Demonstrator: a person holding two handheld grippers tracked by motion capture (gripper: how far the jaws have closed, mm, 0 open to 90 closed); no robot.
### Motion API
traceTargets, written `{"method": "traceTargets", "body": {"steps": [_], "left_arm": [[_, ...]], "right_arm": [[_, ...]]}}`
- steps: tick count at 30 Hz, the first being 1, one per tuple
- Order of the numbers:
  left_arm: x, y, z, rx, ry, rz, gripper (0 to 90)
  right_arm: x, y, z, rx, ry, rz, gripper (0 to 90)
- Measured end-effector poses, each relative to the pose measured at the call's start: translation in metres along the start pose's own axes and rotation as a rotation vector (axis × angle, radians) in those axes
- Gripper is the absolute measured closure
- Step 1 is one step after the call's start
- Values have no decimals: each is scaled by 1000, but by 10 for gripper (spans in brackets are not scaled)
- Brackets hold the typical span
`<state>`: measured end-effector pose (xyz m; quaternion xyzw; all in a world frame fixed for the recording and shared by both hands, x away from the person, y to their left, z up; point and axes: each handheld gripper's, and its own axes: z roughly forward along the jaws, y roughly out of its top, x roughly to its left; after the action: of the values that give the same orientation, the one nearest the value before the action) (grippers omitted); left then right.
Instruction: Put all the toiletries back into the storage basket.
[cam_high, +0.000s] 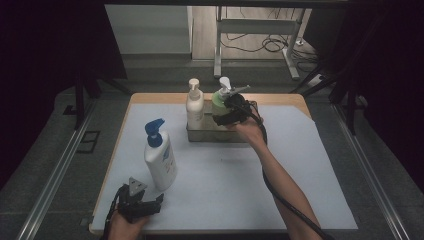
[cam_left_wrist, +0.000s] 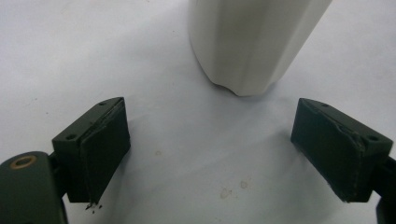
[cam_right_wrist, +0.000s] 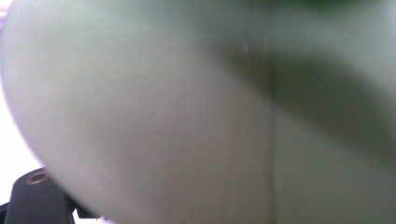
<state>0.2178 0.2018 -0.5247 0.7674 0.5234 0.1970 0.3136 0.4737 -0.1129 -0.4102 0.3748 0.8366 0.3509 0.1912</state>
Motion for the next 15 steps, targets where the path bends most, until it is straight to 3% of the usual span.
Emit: {"method": "traceTargets", "body": {"steps": [15], "left_arm": [[0,0,0,-1,1,0,114]], "right_arm": [[-5,-7,8,10,26,43,112]]}}
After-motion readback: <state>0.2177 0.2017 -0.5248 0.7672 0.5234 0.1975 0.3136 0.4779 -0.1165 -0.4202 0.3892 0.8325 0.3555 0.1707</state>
